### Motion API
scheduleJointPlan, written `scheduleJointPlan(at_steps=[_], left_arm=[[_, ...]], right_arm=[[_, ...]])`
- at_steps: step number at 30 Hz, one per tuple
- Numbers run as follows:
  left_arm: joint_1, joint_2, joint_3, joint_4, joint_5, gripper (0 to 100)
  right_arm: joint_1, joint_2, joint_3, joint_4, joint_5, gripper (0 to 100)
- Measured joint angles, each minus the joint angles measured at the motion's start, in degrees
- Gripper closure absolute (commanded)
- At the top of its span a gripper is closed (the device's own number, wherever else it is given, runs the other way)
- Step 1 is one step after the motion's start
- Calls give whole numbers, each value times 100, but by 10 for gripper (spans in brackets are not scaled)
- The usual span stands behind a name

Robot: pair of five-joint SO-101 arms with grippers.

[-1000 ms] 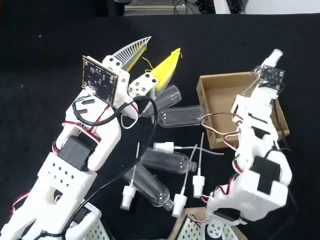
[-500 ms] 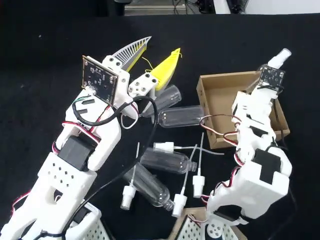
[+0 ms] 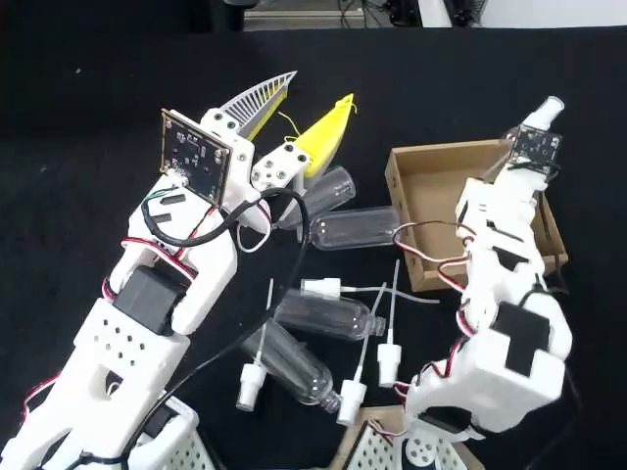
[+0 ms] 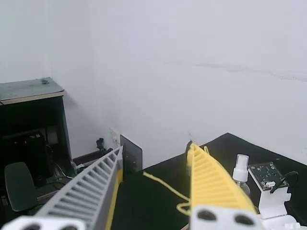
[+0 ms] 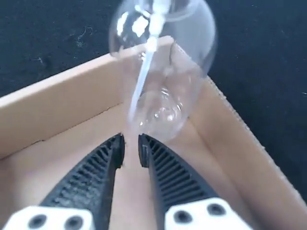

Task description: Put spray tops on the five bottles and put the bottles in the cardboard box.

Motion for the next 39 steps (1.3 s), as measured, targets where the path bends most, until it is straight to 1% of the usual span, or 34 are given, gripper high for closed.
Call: scheduleJointPlan(at_steps=[5, 9, 13, 16, 19, 23, 26, 30, 34, 39], left_arm=[[0, 0, 0, 0, 0, 801], [0, 0, 0, 0, 0, 801], [0, 0, 0, 0, 0, 801], [0, 0, 0, 0, 0, 801], [0, 0, 0, 0, 0, 801], [0, 0, 0, 0, 0, 801], [0, 0, 0, 0, 0, 801], [0, 0, 0, 0, 0, 801], [0, 0, 0, 0, 0, 801], [0, 0, 0, 0, 0, 801]], right_arm=[[0, -633, 0, 738, 0, 986], [0, -1327, 0, 1688, 0, 986], [264, -2013, 0, 2629, 9, 979], [519, -2365, 0, 2989, 62, 897], [756, -2497, 0, 3332, 554, 835], [923, -2497, -185, 3956, 1073, 861], [1134, -2356, -703, 4334, 1389, 871], [1319, -1767, -1495, 4747, 1776, 870], [1336, -976, -2084, 4949, 2198, 871], [1345, -237, -2462, 4958, 2532, 871]])
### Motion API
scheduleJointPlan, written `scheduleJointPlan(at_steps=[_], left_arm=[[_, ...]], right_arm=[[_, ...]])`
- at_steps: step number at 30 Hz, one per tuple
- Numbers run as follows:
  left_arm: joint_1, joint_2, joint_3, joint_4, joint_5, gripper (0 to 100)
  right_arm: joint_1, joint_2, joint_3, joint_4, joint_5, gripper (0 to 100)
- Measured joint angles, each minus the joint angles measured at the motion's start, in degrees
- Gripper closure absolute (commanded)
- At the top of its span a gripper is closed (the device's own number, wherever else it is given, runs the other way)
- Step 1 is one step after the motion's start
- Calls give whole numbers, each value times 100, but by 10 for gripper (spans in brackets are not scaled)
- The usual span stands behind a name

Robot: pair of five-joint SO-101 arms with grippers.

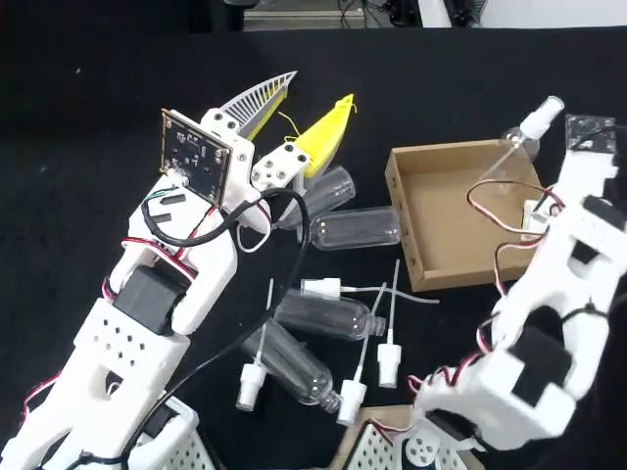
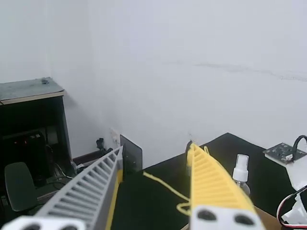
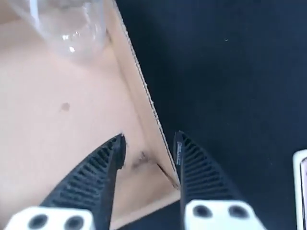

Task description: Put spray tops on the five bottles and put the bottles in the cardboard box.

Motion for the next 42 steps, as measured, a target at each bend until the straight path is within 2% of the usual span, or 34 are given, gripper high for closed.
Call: scheduleJointPlan(at_steps=[12, 19, 25, 42], left_arm=[[0, 0, 0, 0, 0, 801], [0, 0, 0, 0, 0, 801], [0, 0, 0, 0, 0, 801], [0, 0, 0, 0, 0, 801]], right_arm=[[273, 475, -378, 0, 563, 871], [264, 563, -378, 18, 607, 874], [264, 563, -387, 281, 738, 988], [466, 563, -387, 334, 747, 977]])
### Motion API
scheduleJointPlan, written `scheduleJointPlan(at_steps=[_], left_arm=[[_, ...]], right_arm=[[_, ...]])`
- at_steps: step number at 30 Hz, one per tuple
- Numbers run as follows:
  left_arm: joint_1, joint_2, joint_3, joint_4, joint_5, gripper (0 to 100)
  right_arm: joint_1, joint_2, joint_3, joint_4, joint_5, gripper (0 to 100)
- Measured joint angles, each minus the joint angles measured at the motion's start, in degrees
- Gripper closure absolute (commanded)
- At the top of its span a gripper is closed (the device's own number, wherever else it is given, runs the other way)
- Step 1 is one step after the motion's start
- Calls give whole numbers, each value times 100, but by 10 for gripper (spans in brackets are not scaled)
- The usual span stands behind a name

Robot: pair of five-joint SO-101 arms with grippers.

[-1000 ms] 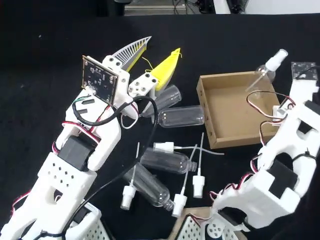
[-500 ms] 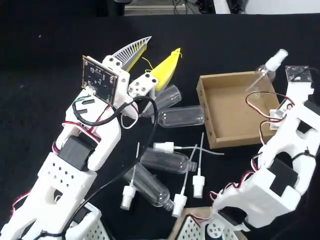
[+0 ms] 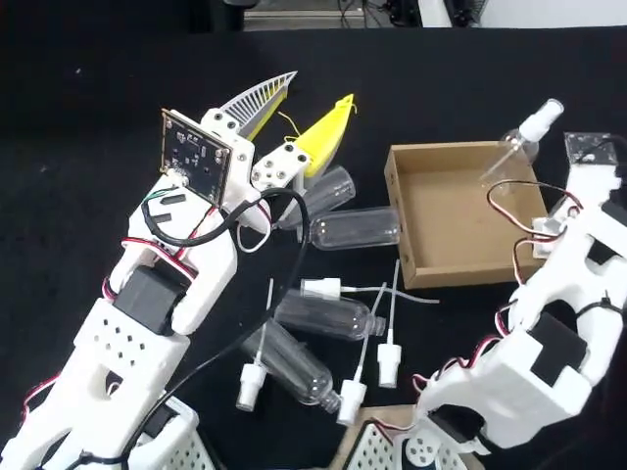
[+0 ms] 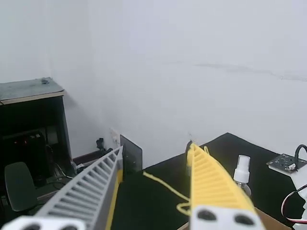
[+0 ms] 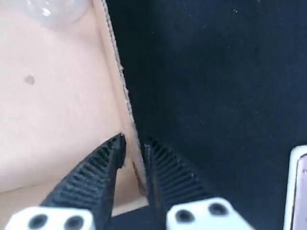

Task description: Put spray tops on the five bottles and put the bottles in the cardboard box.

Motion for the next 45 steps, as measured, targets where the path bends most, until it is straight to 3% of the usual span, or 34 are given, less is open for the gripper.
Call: scheduleJointPlan(at_steps=[45], left_arm=[[0, 0, 0, 0, 0, 801]], right_arm=[[387, 0, 44, 484, -114, 976]])
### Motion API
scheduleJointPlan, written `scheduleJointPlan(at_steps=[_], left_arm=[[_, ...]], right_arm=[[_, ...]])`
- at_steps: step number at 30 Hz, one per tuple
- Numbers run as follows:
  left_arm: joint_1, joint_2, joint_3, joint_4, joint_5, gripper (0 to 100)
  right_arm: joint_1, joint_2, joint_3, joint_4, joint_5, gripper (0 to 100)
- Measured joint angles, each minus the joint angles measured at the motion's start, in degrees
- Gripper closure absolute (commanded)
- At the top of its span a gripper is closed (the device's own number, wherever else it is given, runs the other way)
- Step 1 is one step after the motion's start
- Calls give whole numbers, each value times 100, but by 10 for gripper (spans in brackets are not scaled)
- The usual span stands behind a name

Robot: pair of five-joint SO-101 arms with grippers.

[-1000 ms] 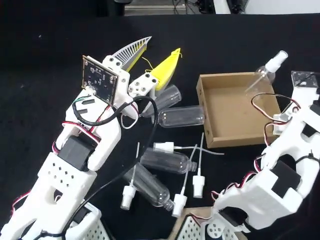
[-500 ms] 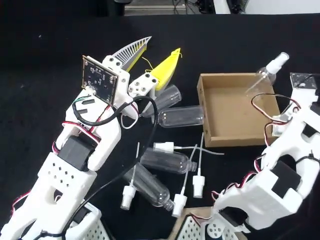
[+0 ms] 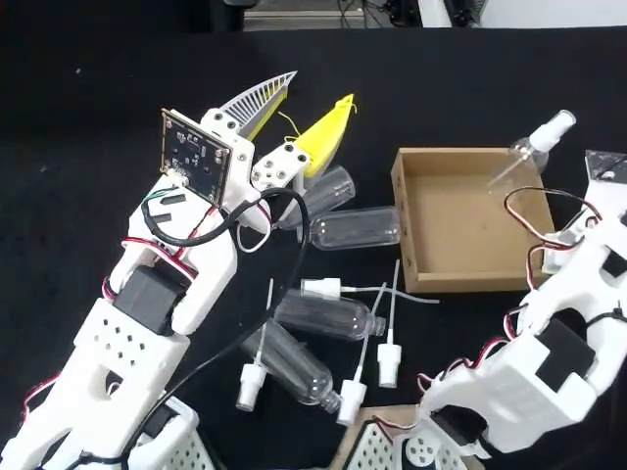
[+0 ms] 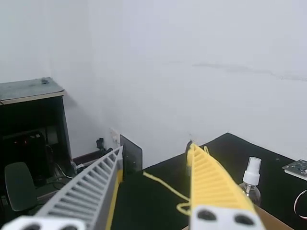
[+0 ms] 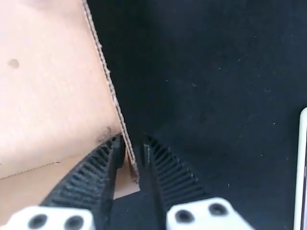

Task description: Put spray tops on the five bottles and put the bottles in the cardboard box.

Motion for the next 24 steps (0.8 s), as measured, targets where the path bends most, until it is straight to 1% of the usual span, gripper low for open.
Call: scheduleJointPlan(at_steps=[5, 12, 20, 24], left_arm=[[0, 0, 0, 0, 0, 801], [0, 0, 0, 0, 0, 801], [0, 0, 0, 0, 0, 801], [0, 0, 0, 0, 0, 801]], right_arm=[[0, 0, 0, 0, 0, 965], [-62, 0, -9, 0, 0, 789], [-360, -35, -413, 563, 0, 788], [-519, -492, -738, 1073, -9, 788]])
